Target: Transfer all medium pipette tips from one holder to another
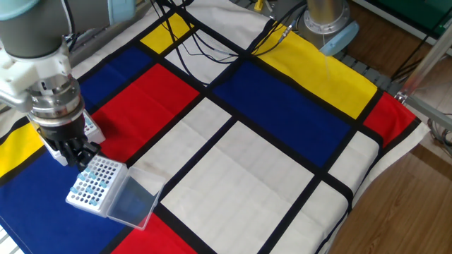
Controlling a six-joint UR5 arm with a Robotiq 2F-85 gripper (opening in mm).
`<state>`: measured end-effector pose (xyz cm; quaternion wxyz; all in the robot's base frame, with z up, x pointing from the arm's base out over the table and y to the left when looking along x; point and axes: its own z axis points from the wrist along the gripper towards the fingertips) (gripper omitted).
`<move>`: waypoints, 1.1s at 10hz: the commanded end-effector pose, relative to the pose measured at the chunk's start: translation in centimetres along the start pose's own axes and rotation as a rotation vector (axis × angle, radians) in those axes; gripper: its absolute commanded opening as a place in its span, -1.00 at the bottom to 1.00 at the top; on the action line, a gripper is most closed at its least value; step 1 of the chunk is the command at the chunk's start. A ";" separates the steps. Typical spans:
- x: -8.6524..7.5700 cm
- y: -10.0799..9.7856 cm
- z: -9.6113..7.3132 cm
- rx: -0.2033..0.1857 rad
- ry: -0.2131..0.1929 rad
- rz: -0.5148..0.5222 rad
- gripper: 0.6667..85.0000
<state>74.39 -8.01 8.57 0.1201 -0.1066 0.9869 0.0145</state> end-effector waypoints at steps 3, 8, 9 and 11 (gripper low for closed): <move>-0.3 0.5 0.9 -0.001 -0.018 0.011 -0.35; 0.5 0.7 1.3 -0.005 -0.019 0.014 -0.37; 0.7 0.6 1.3 -0.005 -0.019 0.014 -0.37; 1.0 0.4 1.2 -0.007 -0.018 0.008 -0.37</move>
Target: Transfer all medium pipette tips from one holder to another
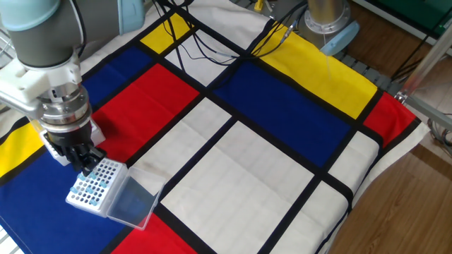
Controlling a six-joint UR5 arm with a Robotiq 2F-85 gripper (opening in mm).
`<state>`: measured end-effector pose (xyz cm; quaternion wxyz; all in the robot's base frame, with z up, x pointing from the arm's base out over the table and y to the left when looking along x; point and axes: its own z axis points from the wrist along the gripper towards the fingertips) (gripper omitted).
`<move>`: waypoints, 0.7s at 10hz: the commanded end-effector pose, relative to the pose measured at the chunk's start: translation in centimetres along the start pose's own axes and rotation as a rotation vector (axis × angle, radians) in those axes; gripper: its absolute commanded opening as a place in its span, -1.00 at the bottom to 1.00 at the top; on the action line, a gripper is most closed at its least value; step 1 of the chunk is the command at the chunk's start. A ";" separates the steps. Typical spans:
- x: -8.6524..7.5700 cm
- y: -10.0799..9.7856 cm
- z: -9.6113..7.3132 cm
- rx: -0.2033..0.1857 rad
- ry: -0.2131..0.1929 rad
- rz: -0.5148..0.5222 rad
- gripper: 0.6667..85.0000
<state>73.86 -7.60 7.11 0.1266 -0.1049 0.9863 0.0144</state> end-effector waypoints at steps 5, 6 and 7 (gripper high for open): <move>0.6 -0.3 -0.2 -0.005 -0.004 0.009 -0.38; 0.6 -0.2 -0.3 -0.006 -0.006 0.012 -0.39; 0.5 -0.1 -0.3 -0.006 -0.006 0.017 -0.39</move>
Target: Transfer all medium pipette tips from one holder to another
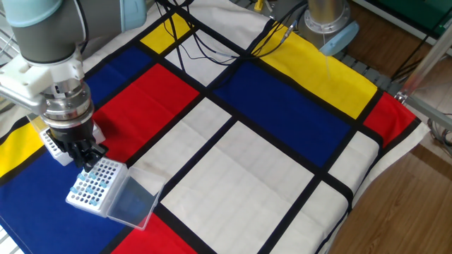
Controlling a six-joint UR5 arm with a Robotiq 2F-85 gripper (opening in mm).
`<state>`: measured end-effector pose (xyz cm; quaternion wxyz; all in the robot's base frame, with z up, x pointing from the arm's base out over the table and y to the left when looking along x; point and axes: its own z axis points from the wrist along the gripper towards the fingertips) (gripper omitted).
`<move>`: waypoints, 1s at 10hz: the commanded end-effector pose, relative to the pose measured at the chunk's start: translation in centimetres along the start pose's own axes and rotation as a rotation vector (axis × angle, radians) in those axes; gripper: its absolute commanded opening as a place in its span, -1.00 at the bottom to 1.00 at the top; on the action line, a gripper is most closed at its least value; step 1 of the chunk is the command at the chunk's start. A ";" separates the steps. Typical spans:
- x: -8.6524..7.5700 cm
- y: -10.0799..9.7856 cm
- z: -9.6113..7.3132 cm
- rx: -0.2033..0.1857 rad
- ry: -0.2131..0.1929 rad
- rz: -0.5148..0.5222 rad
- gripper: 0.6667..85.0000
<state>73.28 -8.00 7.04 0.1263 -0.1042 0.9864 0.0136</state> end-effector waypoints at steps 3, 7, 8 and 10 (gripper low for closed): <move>-0.5 0.7 -0.3 -0.016 -0.010 0.033 -0.42; -0.5 0.6 0.0 -0.018 -0.012 0.032 -0.45; -0.6 0.6 0.0 -0.021 -0.016 0.036 -0.50; -0.7 0.6 0.2 -0.022 -0.019 0.035 -0.53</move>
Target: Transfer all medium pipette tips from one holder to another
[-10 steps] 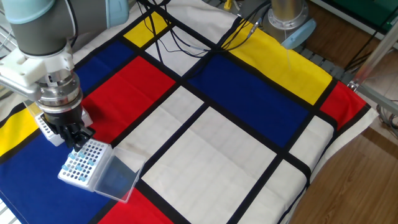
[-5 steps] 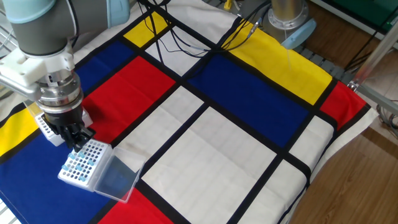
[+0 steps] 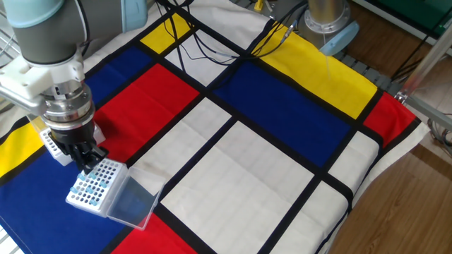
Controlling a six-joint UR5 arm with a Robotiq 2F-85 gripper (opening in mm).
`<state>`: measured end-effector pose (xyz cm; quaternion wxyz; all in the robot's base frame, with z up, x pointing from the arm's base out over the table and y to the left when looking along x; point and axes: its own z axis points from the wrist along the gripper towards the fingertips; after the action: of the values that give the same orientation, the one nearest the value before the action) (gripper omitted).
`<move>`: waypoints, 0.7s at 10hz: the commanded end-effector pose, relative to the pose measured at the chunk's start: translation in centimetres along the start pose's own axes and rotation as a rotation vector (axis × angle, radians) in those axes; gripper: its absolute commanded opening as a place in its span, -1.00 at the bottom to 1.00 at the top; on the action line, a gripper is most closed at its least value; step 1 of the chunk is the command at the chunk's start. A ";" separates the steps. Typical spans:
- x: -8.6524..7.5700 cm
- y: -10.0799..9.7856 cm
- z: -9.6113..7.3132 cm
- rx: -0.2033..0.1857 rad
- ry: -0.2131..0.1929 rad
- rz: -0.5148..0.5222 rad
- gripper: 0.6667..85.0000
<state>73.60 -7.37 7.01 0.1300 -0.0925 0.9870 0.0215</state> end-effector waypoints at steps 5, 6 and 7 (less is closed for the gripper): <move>0.0 -0.5 -0.3 0.005 -0.001 0.050 -0.97; 0.0 -0.4 -0.3 0.003 -0.002 0.055 -0.98; -0.1 -0.3 -0.3 -0.001 -0.004 0.058 -0.98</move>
<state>73.62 -7.68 7.06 0.1297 -0.0763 0.9884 0.0205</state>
